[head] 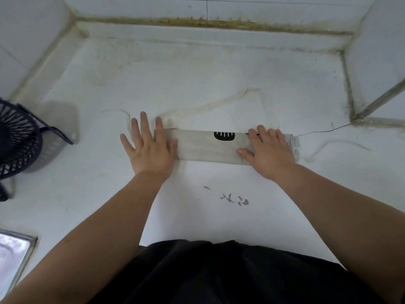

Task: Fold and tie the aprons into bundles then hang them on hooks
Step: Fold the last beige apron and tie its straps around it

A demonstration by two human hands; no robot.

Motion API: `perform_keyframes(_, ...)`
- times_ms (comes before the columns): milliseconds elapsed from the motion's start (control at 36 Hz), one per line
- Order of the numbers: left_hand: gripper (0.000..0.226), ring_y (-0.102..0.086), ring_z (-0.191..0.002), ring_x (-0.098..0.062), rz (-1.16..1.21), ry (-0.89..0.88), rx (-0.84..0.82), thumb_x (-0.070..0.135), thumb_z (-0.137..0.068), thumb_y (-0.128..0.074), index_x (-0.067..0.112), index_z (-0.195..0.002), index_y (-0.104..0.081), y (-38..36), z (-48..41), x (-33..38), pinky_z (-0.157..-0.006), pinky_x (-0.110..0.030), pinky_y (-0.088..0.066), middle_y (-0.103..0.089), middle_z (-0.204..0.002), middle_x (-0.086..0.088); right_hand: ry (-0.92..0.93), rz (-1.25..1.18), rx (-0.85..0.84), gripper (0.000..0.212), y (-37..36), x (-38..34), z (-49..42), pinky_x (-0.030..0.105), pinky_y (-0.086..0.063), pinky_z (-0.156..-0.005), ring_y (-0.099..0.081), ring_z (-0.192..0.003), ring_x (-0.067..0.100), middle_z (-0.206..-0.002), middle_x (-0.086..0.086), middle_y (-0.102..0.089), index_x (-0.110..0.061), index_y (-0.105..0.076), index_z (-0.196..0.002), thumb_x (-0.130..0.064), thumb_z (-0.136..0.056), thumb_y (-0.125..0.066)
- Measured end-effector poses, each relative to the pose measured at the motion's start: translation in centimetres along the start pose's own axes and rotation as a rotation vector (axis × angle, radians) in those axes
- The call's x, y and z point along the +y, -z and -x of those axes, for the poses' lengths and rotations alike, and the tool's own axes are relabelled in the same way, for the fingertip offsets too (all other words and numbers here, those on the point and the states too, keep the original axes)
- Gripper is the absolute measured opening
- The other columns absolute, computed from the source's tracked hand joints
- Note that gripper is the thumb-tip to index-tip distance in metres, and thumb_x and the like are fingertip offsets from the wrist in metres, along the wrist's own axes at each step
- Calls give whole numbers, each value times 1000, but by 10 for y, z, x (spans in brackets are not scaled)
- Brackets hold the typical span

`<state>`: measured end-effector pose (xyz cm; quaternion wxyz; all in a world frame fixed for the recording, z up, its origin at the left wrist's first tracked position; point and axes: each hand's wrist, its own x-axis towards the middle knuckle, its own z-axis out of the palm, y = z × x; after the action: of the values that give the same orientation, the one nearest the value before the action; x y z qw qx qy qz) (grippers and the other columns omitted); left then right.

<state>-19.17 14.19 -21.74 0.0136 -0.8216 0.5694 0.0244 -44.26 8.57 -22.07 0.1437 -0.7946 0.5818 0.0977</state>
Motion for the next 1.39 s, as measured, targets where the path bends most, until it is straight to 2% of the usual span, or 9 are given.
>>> perform_keyframes(83,65,-27,-133,-39,491,311,191,31,-93,-52,8,-147,-27,3,22,8,-106,-46,-26,-21,-150,-20,-13,45,6,61,-2,-4,3,41,1,-118,-14,-141,28,-156,3,-11,-20,-13,-149,-52,-98,-20)
perform_keyframes(194,64,-53,-108,-32,1086,837,54,28,-85,-64,3,-136,-34,11,25,21,-79,-34,-42,-45,-131,-14,7,30,8,58,-1,-7,6,42,-2,-116,-19,-139,28,-154,3,-17,-19,-18,-148,-49,-99,-22)
perform_keyframes(389,68,-55,-87,-22,1373,1046,0,32,-73,-79,8,-122,-38,15,8,38,-71,-29,-42,-57,-109,-4,9,8,1,59,-5,-11,8,43,3,-117,-13,-141,27,-156,1,-12,-19,-15,-149,-49,-99,-21)
perform_keyframes(528,40,-60,-90,-18,1283,726,153,10,-75,-71,8,-112,-55,6,5,44,-71,-24,-46,-61,-98,1,-4,8,3,60,-8,-12,8,42,4,-117,-12,-142,26,-157,0,-10,-22,-15,-149,-52,-98,-21)
perform_keyframes(667,15,-42,-66,-23,829,15,340,-5,-69,-52,9,-73,-50,-16,14,40,-57,-25,-23,-46,-73,-3,-10,17,-8,59,-5,-12,7,41,5,-117,-10,-143,26,-158,1,-8,-22,-14,-150,-51,-99,-21)
perform_keyframes(861,33,-60,-83,-30,374,-567,467,0,-75,-47,6,-99,-68,-35,2,32,-73,-33,-50,-70,-94,-15,-57,0,44,58,-6,-17,9,40,7,-117,-11,-142,27,-157,5,-10,-22,-18,-148,-51,-98,-24)
perform_keyframes(1000,42,-68,-97,-37,116,-702,204,0,-77,-40,-6,-106,-69,-38,-10,32,-76,-44,-59,-69,-109,-22,-410,-210,297,78,-11,-36,26,42,-11,-112,-19,-139,30,-152,11,-20,-17,-23,-146,-56,-86,-54)
perform_keyframes(1195,48,-68,-97,-38,-32,-764,74,2,-76,-32,-9,-108,-67,-28,-19,40,-75,-44,-59,-69,-108,-23,-1122,-949,399,110,6,-39,19,43,-23,-111,-23,-139,33,-157,13,3,-17,5,-150,-36,-76,-74)
perform_keyframes(1389,47,-66,-99,-43,28,-755,55,-1,-75,-37,-12,-111,-64,-26,-23,39,-79,-50,-54,-67,-109,-26,-1303,-1433,582,101,18,-22,22,44,-30,-108,-34,-134,35,-149,21,-26,-8,-11,-148,-47,-77,-72)
